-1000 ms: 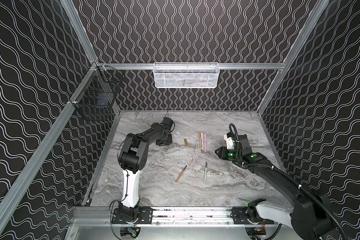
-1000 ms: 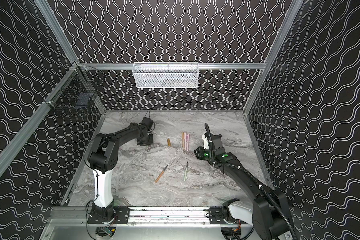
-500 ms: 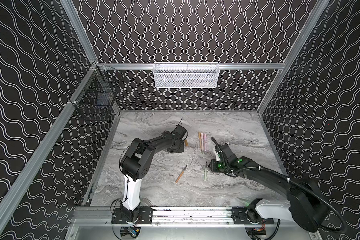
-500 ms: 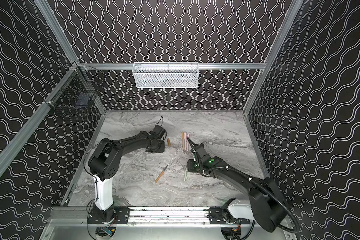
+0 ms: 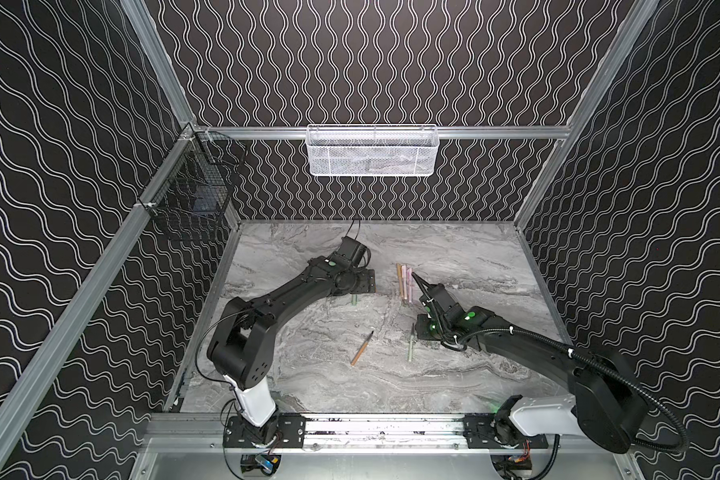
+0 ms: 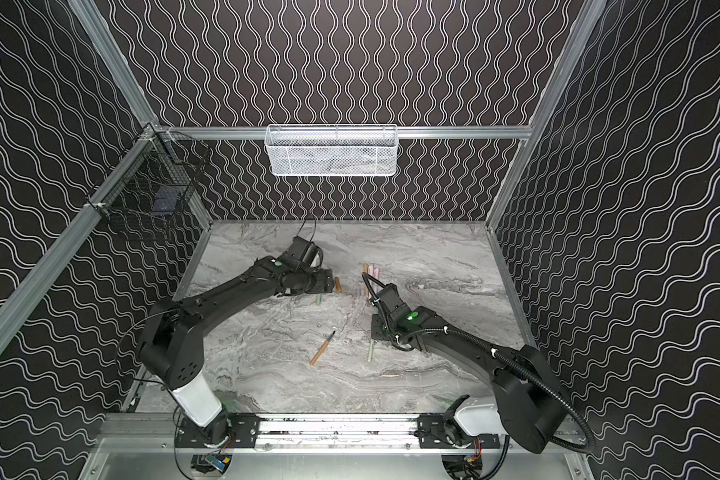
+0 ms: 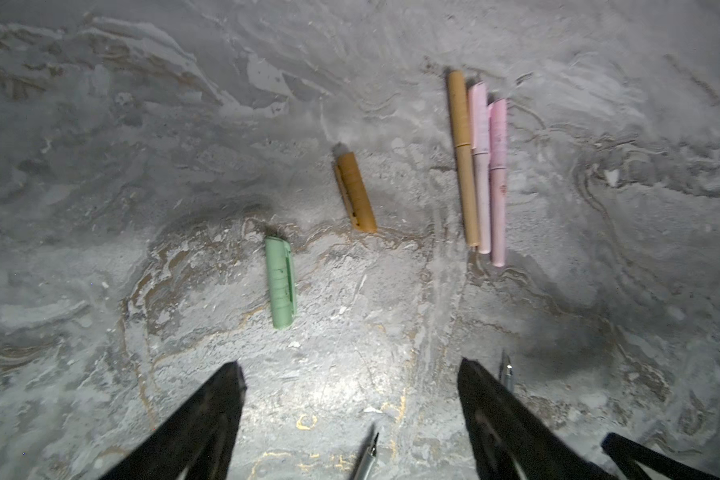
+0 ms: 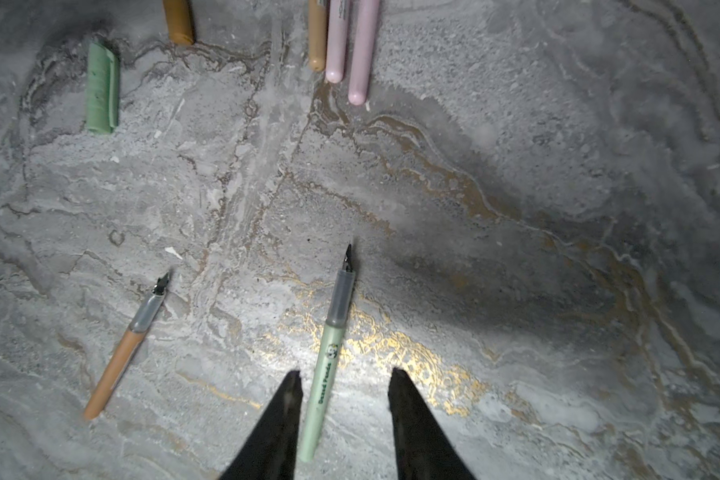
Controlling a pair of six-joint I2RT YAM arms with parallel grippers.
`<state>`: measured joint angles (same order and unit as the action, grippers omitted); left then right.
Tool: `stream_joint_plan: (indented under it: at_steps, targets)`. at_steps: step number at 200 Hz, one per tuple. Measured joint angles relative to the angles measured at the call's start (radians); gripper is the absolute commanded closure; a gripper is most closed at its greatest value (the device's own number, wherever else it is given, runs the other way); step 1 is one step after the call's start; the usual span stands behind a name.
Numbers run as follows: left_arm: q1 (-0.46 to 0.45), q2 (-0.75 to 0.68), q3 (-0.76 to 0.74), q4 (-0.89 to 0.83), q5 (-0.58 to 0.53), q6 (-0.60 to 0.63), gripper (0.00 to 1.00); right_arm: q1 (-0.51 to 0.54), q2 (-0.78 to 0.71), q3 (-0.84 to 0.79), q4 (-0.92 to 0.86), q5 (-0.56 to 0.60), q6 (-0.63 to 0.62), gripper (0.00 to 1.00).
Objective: Insert the pens into the pen caps
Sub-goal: 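Grasp and lift the light-green pen with the right gripper while the left gripper draws back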
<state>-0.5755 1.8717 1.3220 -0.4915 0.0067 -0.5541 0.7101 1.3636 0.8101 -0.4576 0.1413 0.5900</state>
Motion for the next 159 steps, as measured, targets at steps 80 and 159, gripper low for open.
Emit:
stream_joint_plan:
  at_steps: [80, 159]
  targets:
    - [0.0, -0.48, -0.349, 0.078, 0.055, -0.02, 0.11, 0.043, 0.195, 0.102, -0.055, -0.007, 0.05, 0.66]
    - [0.0, -0.653, -0.486, 0.162, 0.121, -0.071, 0.11, 0.055, 0.328, 0.133, -0.047, -0.017, 0.107, 0.94]
